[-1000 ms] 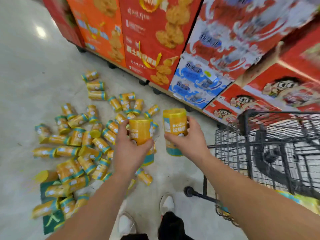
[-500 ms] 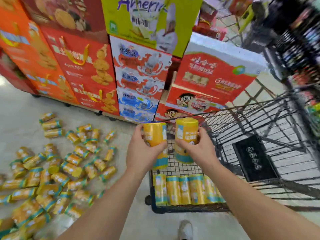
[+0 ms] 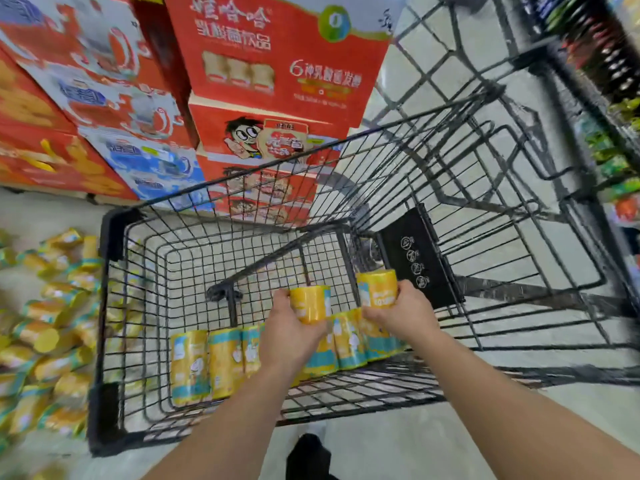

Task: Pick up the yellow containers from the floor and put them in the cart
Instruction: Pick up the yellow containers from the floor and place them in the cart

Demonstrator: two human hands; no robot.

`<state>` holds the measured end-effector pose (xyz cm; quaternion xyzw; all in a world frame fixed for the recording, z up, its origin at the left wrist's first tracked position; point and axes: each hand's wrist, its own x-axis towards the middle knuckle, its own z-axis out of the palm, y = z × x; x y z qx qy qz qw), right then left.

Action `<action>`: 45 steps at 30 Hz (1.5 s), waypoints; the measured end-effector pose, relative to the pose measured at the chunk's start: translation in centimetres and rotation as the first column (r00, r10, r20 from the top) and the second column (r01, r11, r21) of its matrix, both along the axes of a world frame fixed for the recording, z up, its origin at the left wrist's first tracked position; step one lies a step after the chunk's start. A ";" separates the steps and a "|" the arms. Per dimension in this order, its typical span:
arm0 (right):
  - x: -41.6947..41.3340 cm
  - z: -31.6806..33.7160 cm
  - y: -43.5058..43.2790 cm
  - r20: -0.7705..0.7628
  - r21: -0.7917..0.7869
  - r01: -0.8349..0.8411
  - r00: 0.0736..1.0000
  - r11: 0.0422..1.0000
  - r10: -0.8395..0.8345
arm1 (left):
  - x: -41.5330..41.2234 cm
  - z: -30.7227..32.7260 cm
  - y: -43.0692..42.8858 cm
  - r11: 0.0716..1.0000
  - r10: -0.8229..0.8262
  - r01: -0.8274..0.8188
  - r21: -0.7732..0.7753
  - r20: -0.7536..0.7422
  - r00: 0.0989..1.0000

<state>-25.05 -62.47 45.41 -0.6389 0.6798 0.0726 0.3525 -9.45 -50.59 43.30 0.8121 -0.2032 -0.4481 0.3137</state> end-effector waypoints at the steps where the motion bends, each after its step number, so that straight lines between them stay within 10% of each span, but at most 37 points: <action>1: -0.8 -1.1 -0.8 -0.062 0.025 -0.011 0.998 1.000 0.012 | -0.8 -1.3 -0.7 0.999 -0.020 0.020 0.029 -0.007 1.000; 7: -3.1 -8.3 -4.2 -0.304 0.219 -0.172 0.923 0.960 0.235 | -4.3 -9.2 -4.8 0.967 -0.150 0.147 0.208 -0.001 0.989; 26: -2.8 -13.6 -5.9 -0.368 0.448 -0.236 0.831 0.862 0.418 | -7.3 -13.6 -8.0 0.924 -0.172 0.224 0.309 -0.188 0.967; 40: -1.4 -5.6 -5.9 -0.397 0.186 -0.399 0.806 0.898 0.440 | -4.3 -7.8 -6.8 0.963 -0.166 0.176 0.202 -0.065 0.984; 45: 5.0 0.3 -4.0 -0.085 -0.058 -0.466 0.884 0.883 0.460 | 1.6 -0.3 -4.4 0.998 -0.041 0.045 -0.034 0.104 0.994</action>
